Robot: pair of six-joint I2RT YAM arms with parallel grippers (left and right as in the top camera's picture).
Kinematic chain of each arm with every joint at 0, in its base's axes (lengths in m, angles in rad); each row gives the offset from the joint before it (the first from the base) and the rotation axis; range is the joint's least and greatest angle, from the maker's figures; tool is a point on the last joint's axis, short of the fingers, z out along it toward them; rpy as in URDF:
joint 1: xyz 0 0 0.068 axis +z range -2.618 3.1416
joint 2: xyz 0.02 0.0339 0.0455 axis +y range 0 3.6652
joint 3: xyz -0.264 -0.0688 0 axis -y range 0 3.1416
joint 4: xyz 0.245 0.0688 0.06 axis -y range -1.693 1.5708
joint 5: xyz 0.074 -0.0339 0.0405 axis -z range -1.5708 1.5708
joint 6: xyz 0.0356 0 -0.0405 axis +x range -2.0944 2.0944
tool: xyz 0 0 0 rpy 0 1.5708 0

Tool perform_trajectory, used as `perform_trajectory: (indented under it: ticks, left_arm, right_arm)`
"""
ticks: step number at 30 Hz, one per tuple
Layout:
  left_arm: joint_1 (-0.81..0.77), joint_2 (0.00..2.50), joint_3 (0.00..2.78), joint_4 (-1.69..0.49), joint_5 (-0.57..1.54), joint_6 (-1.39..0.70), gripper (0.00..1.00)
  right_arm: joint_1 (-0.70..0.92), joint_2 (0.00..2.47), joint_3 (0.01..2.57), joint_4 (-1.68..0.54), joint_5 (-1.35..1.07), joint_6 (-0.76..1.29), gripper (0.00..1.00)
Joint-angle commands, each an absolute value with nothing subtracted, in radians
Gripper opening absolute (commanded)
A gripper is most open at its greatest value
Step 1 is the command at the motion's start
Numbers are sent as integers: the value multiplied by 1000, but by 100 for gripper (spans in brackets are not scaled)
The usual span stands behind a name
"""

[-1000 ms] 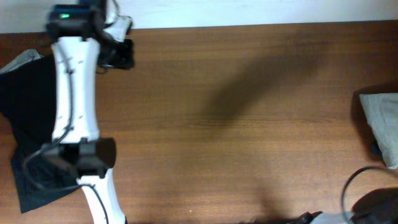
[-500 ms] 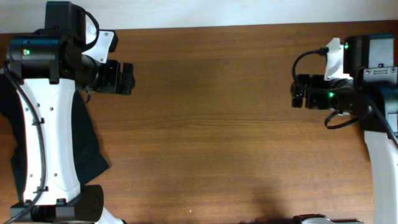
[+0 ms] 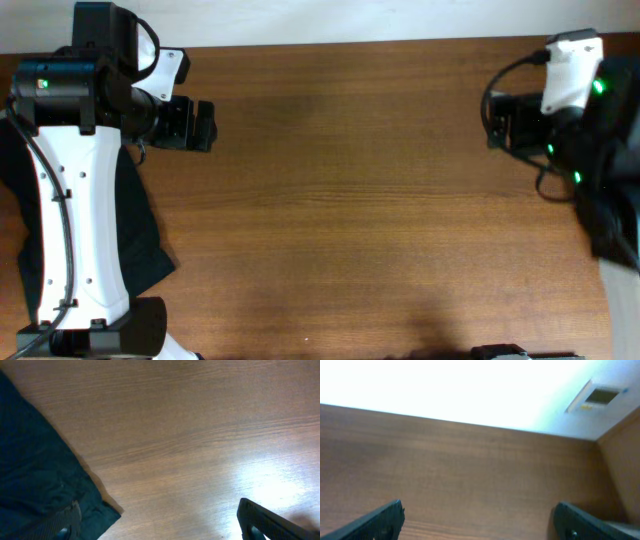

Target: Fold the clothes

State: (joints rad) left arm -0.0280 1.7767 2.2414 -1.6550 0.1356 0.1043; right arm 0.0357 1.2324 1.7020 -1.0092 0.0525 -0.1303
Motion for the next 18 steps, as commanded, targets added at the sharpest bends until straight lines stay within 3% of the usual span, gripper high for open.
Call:
perform_trajectory:
  ticks: [1, 5, 10, 15, 18]
  left_arm:
    - [-33, 1766, 2237, -1655, 130, 102, 99]
    - [-33, 1766, 2237, -1655, 130, 102, 99]
    - [-33, 1766, 2237, -1655, 130, 102, 99]
    - [-33, 1766, 2237, -1655, 130, 102, 99]
    - [-33, 1766, 2237, -1655, 130, 102, 99]
  right_arm:
    - [45, 1021, 1397, -800, 36, -176, 99]
    - [38, 595, 870, -592, 33, -175, 99]
    - [18, 151, 393, -450, 34, -96, 99]
    - [-8, 3, 95, -286, 34, 39, 99]
    - [-8, 3, 66, -218, 37, 42, 99]
